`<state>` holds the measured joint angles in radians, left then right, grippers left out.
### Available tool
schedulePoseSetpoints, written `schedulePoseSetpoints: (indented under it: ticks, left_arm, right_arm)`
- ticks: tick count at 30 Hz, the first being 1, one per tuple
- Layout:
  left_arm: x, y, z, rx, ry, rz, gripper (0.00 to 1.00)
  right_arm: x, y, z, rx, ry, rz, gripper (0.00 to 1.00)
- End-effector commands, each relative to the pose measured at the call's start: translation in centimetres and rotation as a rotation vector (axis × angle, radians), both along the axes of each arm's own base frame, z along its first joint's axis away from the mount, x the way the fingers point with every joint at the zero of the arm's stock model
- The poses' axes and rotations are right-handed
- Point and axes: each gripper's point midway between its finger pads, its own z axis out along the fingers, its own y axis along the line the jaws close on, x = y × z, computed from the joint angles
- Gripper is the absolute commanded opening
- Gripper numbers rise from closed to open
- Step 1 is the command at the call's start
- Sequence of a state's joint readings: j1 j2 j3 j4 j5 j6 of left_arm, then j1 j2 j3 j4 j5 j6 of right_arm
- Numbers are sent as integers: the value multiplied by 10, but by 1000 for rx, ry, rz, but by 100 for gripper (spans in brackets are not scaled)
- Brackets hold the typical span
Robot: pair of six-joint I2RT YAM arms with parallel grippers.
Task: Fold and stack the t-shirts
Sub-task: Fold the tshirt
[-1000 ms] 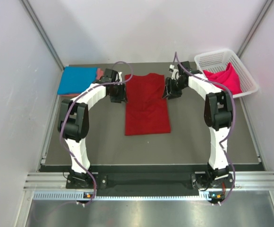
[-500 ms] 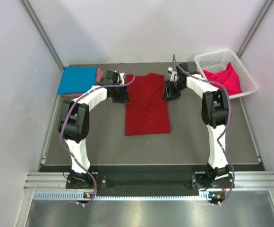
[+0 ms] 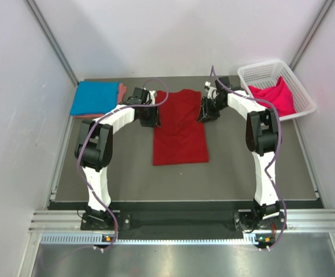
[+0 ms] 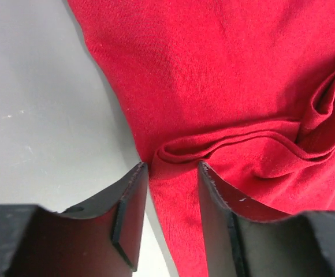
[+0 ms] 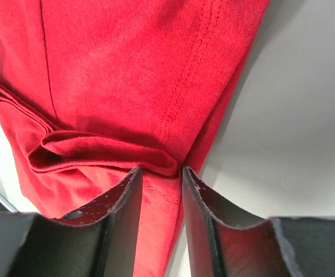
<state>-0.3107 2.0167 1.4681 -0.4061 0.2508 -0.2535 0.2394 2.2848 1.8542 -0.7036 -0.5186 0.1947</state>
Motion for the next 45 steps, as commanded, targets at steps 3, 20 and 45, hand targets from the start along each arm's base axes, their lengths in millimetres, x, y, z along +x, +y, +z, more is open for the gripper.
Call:
schedulePoseSetpoints:
  ticks: [3,20,45]
  left_arm:
    - [18,-10,17,-36,-66,-7,41]
    - [24,15,22,62,-80,133,0]
    - [37,24,17,128,-26,209,25]
  right_arm:
    - [15,5,16,36,-50,0,31]
    - [26,-15,36,25,-90,-69,0]
    - [34,-20,25,19,-56,-82,14]
